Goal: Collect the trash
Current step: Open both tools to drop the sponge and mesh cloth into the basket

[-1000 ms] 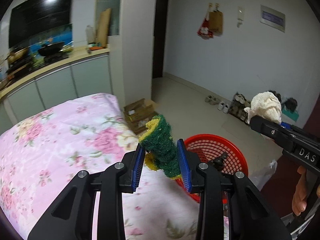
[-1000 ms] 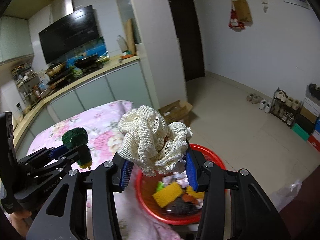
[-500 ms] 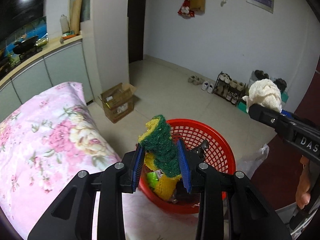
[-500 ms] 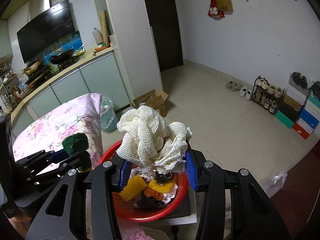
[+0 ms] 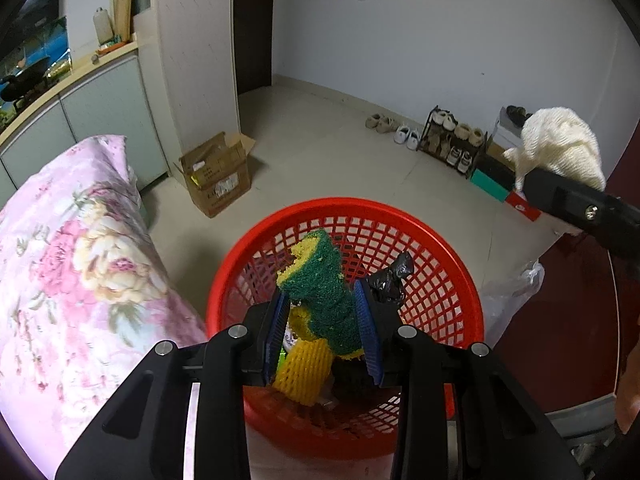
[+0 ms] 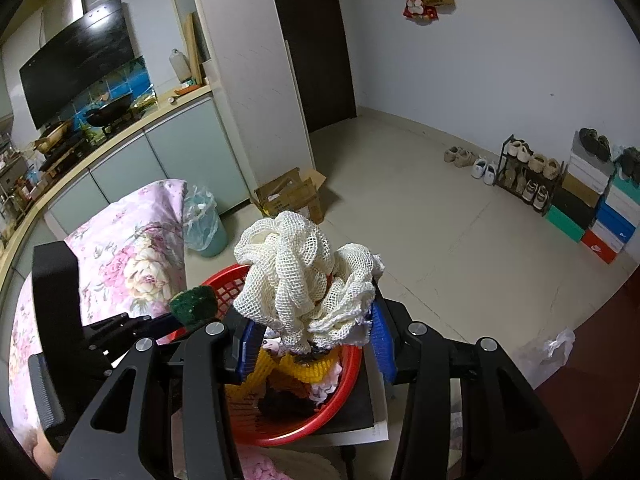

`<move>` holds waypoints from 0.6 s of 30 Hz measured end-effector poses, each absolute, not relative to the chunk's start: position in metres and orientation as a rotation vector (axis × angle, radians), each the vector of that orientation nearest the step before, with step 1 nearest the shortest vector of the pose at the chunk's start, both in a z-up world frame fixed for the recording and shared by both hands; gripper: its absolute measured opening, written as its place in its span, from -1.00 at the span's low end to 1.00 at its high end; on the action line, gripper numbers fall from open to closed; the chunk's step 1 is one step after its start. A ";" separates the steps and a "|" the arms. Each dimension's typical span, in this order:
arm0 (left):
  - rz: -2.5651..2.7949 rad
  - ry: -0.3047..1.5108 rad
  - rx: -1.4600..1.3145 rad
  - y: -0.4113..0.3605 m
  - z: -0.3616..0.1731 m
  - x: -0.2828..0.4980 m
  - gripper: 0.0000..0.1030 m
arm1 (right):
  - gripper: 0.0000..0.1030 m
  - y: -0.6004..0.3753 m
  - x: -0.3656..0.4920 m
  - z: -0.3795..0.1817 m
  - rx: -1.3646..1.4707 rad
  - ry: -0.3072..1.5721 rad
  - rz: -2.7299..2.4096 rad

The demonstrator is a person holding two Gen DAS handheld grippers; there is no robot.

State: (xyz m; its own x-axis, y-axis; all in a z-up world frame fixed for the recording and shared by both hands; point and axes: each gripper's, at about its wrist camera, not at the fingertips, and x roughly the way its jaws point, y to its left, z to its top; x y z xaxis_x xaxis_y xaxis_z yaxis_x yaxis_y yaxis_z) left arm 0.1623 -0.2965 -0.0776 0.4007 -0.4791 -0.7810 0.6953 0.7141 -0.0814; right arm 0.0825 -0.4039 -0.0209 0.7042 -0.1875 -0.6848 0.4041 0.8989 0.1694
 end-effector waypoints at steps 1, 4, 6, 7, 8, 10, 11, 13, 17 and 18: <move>-0.753 0.888 0.278 -0.298 -0.080 0.162 -0.38 | -0.16 -0.406 0.083 -0.022 0.322 0.721 -0.337; -0.744 0.904 0.280 -0.302 -0.088 0.166 -0.32 | -0.16 -0.409 0.083 -0.026 0.326 0.728 -0.342; -0.740 0.912 0.278 -0.303 -0.092 0.167 -0.29 | -0.16 -0.410 0.084 -0.028 0.329 0.733 -0.342; -0.734 0.916 0.279 -0.303 -0.094 0.168 -0.26 | -0.16 -0.409 0.085 -0.029 0.330 0.735 -0.343; -0.731 0.918 0.279 -0.304 -0.095 0.169 -0.20 | -0.16 -0.409 0.085 -0.029 0.330 0.736 -0.343; -0.721 0.921 0.275 -0.305 -0.097 0.171 -0.08 | -0.16 -0.409 0.087 -0.030 0.334 0.739 -0.343; -0.717 0.923 0.271 -0.305 -0.097 0.172 0.03 | -0.16 -0.409 0.087 -0.031 0.335 0.741 -0.342; -0.707 0.924 0.258 -0.303 -0.097 0.174 0.18 | -0.16 -0.410 0.087 -0.033 0.336 0.743 -0.341; -0.687 0.917 0.244 -0.298 -0.093 0.178 0.41 | -0.16 -0.412 0.087 -0.034 0.338 0.747 -0.340; -0.680 0.914 0.241 -0.295 -0.090 0.179 0.42 | -0.16 -0.412 0.087 -0.034 0.338 0.748 -0.340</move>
